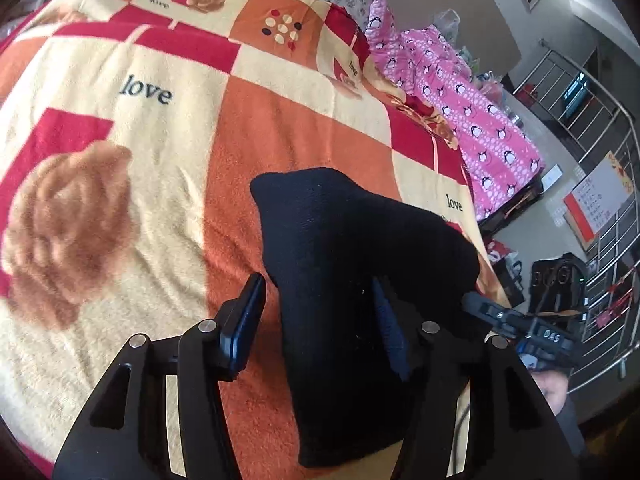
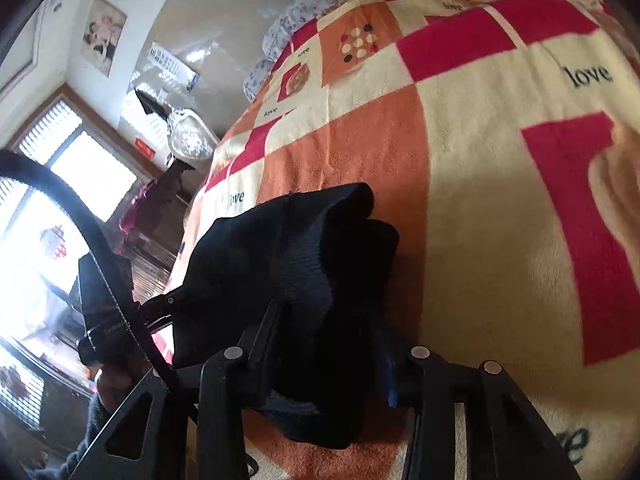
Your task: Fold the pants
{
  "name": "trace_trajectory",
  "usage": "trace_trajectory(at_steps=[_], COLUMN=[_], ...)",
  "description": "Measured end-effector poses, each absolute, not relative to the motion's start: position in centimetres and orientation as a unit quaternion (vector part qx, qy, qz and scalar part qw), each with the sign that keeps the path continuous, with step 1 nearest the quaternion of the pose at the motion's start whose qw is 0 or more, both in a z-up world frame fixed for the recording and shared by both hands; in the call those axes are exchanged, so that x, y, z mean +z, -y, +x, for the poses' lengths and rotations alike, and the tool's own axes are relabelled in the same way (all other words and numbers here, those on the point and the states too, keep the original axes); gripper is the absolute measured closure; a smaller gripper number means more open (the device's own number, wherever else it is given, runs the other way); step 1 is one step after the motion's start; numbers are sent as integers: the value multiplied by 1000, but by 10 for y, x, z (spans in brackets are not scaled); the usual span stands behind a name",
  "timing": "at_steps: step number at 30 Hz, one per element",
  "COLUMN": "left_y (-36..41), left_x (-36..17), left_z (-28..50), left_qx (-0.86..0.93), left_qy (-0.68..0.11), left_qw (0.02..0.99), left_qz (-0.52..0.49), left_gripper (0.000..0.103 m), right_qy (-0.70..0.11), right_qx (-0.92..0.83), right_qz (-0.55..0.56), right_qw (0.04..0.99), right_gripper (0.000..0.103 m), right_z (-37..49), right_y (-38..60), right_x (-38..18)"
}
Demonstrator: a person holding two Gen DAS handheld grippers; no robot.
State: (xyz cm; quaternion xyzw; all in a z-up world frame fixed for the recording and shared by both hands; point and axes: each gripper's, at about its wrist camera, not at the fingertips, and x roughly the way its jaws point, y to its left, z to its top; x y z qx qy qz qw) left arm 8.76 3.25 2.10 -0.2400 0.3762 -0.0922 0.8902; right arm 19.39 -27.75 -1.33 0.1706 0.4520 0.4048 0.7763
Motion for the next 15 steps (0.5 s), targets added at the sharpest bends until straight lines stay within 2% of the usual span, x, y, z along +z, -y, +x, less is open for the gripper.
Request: trace_trajectory(at_steps=[5, 7, 11, 13, 15], left_y=[-13, 3, 33, 51, 63], left_x=[46, 52, 55, 53, 52], left_z=[44, 25, -2, -3, -8], left_qx=[-52, -25, 17, 30, 51], left_qy=[-331, -321, -315, -348, -351], left_qw=[926, 936, 942, 933, 932], left_qz=[-173, -140, -116, -87, -71], left_gripper=[47, 32, 31, 19, 19], right_qy=[-367, -336, -260, -235, -235], right_qx=[405, 408, 362, 334, 319], right_qz=[157, 127, -12, -65, -88], right_qw=[823, 840, 895, 911, 914], right_gripper=[64, 61, 57, 57, 57], right_z=[147, 120, 56, 35, 28], right_y=[299, 299, 281, 274, 272], right_x=[19, 33, 42, 32, 17])
